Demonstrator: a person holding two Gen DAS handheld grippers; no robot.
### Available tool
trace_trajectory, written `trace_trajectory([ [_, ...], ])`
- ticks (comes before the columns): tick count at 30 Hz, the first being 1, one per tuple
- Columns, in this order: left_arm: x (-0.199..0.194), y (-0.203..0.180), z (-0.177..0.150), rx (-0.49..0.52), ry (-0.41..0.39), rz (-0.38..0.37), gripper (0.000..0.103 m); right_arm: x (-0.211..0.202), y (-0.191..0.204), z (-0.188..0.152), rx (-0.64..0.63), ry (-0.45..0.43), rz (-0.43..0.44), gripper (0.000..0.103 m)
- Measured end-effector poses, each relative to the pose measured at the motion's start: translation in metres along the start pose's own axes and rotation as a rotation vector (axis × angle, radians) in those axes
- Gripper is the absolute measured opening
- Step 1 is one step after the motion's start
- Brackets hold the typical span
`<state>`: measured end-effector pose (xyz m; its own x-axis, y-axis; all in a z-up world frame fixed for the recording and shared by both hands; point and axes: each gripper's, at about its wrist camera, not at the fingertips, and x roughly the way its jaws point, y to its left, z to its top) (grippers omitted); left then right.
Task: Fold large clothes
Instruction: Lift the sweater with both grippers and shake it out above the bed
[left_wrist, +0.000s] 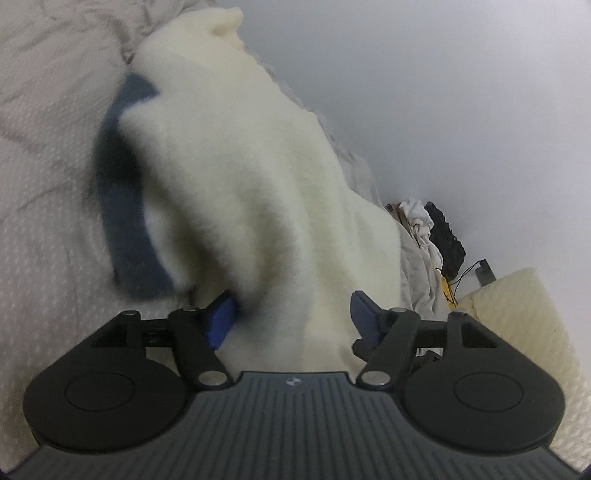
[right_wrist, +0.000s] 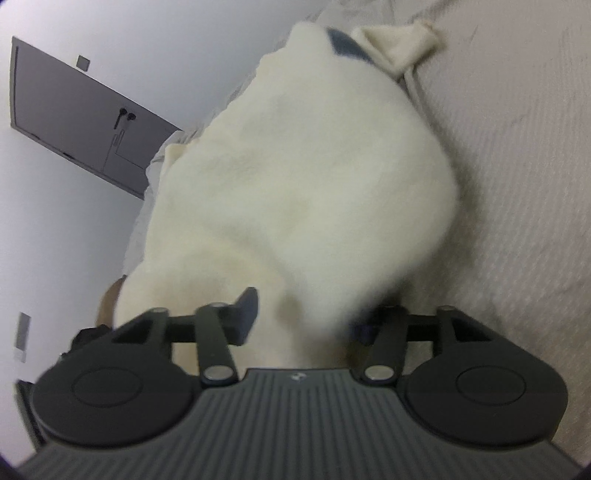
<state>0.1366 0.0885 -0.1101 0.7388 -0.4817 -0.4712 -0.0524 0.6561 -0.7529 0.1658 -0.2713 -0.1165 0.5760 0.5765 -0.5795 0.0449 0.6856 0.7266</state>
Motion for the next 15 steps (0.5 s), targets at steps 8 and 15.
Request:
trace_trajectory([
  [8,0.009,-0.005,-0.018,0.042,0.108,0.106,0.085,0.001,-0.008,-0.017,-0.009,0.032,-0.077,0.056],
  [15,0.028,-0.01,-0.026,0.085,0.159,0.072,0.054,0.0,-0.005,-0.007,-0.045,-0.055,-0.005,0.025],
])
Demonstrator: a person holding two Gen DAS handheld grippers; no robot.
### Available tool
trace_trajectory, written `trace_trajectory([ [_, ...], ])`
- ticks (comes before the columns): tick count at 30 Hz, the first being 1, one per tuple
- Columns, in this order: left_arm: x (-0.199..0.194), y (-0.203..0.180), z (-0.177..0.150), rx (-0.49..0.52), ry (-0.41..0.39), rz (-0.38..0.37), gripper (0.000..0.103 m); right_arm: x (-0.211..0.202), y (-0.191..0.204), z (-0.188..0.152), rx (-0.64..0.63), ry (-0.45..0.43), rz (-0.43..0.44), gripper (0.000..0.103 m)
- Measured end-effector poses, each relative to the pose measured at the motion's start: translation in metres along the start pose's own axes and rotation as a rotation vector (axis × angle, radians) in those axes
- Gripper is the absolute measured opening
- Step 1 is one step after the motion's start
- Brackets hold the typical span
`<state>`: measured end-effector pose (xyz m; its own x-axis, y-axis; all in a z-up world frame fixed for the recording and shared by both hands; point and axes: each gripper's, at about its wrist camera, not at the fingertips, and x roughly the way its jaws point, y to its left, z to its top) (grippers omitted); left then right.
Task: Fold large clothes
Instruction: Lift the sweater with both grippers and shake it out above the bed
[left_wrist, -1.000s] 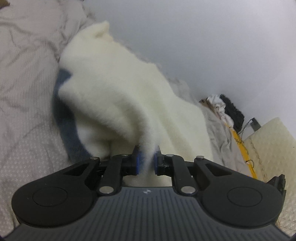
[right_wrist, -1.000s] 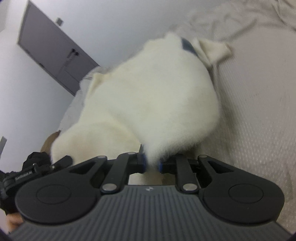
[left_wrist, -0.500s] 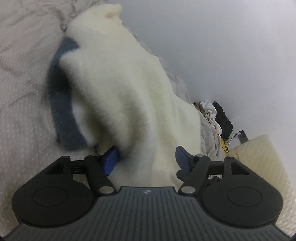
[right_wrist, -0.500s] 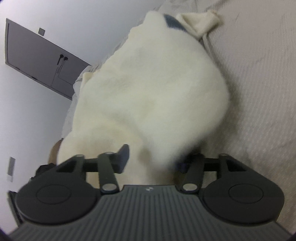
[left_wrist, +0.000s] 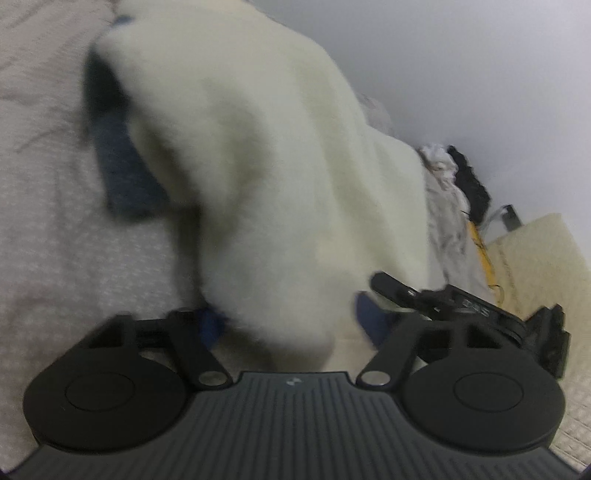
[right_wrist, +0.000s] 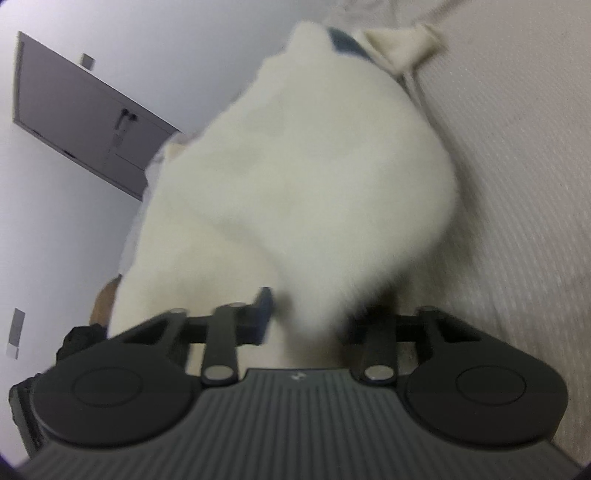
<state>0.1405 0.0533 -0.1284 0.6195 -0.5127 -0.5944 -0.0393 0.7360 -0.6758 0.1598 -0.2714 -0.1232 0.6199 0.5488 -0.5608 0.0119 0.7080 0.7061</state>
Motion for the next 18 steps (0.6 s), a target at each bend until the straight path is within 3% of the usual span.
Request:
trace_trajectory([
  [1,0.001,0.0,0.0,0.002,0.001,0.0,0.034,0.0,0.001,0.001,-0.008,-0.008,0.006,0.018],
  [3,-0.002,-0.003,-0.001,-0.003,-0.027,0.0,0.017,-0.002,0.002,0.003,-0.025,-0.03,0.03,0.016],
  [4,-0.007,-0.003,0.005,-0.015,-0.054,-0.019,0.015,-0.006,0.002,0.004,-0.036,-0.048,0.042,0.015],
  [11,-0.083,-0.043,0.029,0.073,-0.32,-0.188,0.013,-0.077,0.036,0.025,-0.106,-0.236,0.244,0.014],
  [14,-0.12,-0.062,0.045,0.094,-0.385,-0.261,0.013,-0.11,0.063,0.036,-0.16,-0.288,0.296,0.014],
  [18,-0.171,-0.094,0.055,0.175,-0.463,-0.272,0.013,-0.153,0.116,0.047,-0.268,-0.347,0.337,0.014],
])
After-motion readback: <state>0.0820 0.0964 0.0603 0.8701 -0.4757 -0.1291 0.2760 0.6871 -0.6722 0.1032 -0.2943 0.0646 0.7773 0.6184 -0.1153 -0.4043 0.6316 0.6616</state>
